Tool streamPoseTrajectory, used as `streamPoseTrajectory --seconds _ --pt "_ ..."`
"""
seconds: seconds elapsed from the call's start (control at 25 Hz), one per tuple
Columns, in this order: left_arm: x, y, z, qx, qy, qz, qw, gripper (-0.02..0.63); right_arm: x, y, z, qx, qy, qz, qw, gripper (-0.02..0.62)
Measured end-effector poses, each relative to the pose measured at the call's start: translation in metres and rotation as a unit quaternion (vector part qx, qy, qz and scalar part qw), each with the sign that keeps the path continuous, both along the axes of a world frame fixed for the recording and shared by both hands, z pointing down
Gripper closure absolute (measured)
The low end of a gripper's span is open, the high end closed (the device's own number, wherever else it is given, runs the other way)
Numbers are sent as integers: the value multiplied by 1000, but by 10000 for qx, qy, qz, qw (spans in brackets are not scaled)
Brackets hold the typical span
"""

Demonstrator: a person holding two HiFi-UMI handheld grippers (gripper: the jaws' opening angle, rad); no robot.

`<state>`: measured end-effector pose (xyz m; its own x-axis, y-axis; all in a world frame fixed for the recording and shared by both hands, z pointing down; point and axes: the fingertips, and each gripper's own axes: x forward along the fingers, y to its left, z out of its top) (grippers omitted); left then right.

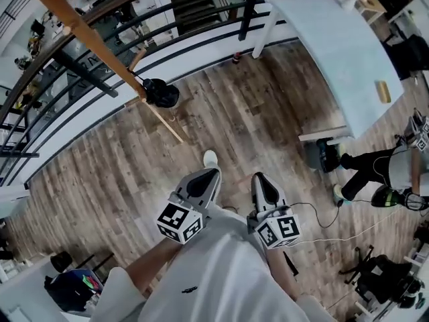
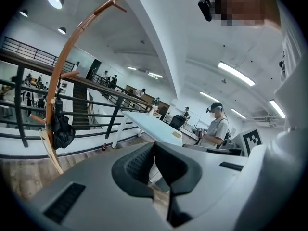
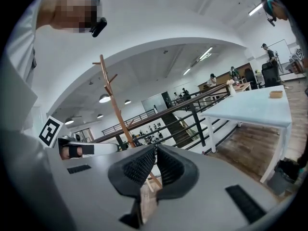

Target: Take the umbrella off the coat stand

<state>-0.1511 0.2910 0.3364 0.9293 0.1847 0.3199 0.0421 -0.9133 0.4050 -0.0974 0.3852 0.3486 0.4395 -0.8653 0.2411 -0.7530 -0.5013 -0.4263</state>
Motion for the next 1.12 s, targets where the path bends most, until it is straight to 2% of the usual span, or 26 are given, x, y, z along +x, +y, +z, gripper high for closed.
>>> streamPoseTrajectory --seconds 0.32,0.52,0.72,0.92,1.12 --pt "90 -94 -17 -206 50 -424 9989 580 111 -99 -34 35 297 -299 9991 552" --pt "126 -136 -20 -347 38 -699 9969 580 154 -148 -40 -53 261 -571 9980 552" --pt "156 -165 -28 -374 -16 -1210 9920 580 188 -190 -45 -167 178 -1227 9921 552" --pt "168 -199 -30 -333 -92 -2009 9790 580 205 -238 -49 -211 353 -2213 9743 552" --pt "150 -219 -37 -184 -57 -2962 9549 580 190 -275 -64 -122 784 -3447 9353 552"
